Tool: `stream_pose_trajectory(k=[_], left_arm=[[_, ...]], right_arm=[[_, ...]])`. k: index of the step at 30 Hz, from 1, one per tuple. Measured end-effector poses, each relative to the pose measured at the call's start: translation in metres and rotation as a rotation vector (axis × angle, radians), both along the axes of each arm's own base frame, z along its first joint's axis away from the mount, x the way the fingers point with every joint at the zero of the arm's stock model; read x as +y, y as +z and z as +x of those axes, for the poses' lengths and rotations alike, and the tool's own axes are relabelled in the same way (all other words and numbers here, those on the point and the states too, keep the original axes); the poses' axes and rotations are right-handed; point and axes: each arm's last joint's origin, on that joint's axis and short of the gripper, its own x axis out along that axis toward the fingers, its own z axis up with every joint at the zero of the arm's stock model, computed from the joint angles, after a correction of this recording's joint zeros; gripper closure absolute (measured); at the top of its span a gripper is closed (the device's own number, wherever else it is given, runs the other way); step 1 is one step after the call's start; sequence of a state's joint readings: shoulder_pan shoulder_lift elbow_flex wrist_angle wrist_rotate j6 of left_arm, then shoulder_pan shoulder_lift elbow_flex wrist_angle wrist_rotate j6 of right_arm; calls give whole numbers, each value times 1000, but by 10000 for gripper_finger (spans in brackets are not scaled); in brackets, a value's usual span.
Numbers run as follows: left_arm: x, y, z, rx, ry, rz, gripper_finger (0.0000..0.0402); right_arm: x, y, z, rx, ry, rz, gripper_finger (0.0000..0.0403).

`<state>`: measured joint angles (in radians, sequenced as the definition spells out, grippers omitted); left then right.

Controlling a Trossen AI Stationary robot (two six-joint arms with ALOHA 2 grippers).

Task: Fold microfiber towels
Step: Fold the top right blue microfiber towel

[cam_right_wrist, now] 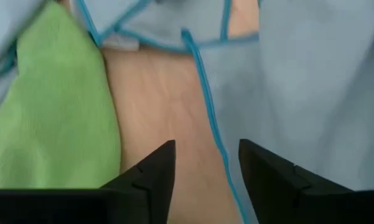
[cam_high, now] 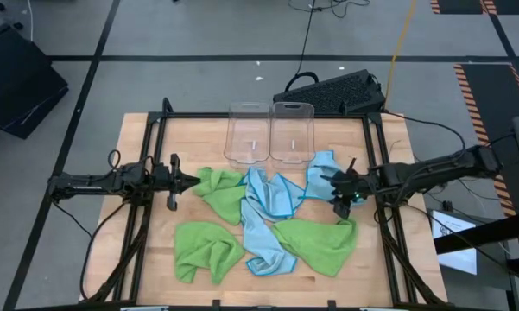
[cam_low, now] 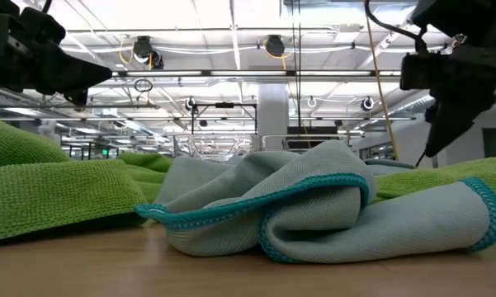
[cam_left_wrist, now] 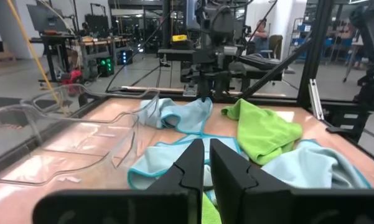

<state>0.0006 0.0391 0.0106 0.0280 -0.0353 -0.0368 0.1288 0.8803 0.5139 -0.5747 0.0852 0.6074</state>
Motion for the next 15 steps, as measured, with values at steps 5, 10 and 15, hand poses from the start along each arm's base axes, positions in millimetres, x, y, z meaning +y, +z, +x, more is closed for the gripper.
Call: stream_pose_trajectory(k=[5,10,15], left_arm=[[0,0,0,0,0,-30,371],[0,0,0,-1,1,-30,371],[0,0,0,-1,0,-45,371]], right_arm=[[6,-9,13,-7,-19,-48,227],[9,-16,31,-70,-80,-102,227],[14,-27,39,-65,-112,-199,227]])
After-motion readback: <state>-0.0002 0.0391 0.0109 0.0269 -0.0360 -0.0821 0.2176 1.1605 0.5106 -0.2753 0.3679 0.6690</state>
